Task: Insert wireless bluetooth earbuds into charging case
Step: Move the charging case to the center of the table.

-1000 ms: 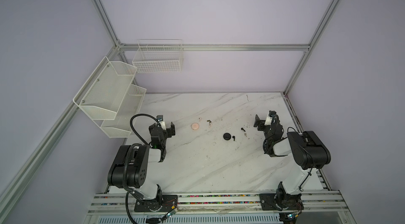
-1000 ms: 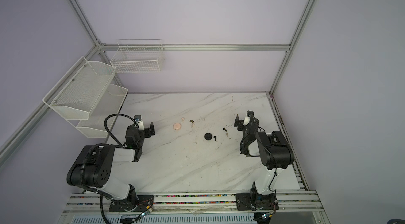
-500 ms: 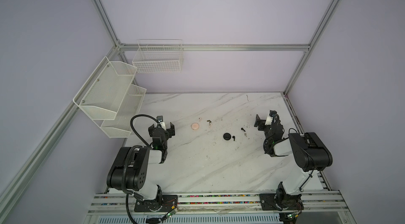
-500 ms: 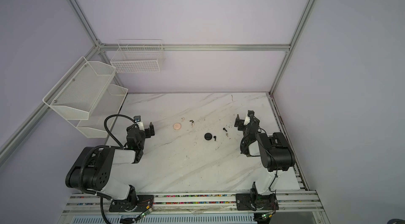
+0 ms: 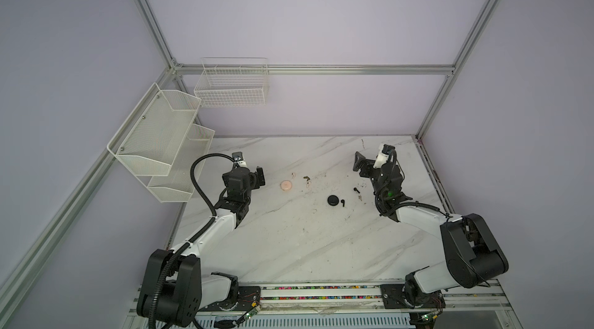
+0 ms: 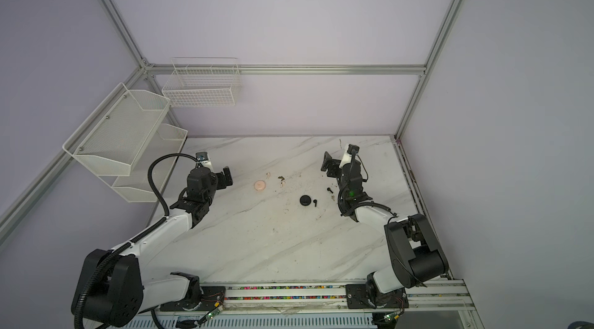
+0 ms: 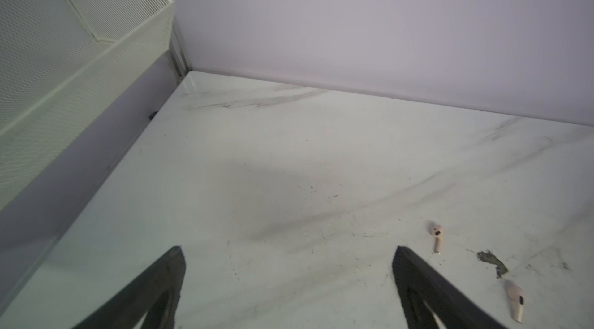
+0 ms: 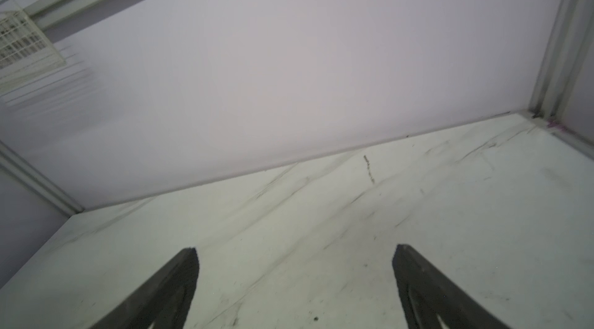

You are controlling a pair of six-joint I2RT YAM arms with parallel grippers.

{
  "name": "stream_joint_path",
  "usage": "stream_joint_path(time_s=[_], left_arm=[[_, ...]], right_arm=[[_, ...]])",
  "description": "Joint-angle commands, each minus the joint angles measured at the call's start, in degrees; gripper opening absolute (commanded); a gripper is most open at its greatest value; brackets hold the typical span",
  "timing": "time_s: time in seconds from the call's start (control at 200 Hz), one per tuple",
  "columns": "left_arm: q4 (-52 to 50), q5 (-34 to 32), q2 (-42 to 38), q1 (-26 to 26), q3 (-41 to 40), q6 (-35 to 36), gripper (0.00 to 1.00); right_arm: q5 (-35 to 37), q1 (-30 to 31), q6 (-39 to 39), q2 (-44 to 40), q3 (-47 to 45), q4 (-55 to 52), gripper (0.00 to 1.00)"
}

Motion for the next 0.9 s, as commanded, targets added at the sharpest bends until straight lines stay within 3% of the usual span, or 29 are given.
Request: stream_joint_path(time_s=[0.0, 0.365, 0.63, 0.895], left_arm=[[-8.28, 3.89, 2.8, -3.75, 5.8, -7.63, 1.0], [-10.5, 12.76, 10.26, -9.24, 11.05, -13.67, 1.0], [-13.89, 17.21, 11.17, -9.75, 12.23, -17.74, 1.0], [-15.7, 22.65, 10.91, -10.3, 10.66, -17.31, 1.0]], right_arm=[[-0.72, 1.82, 6.11, 0.65, -0.69, -4.76, 0.97], [-9.06, 3.94, 4.34, 5.11, 4.3, -13.44, 0.97], [-9.9, 5.29, 3.74, 4.61, 9.95, -29.29, 0.97], [-10.35, 9.99, -0.82, 11.89, 16.65, -41.02, 0.92]])
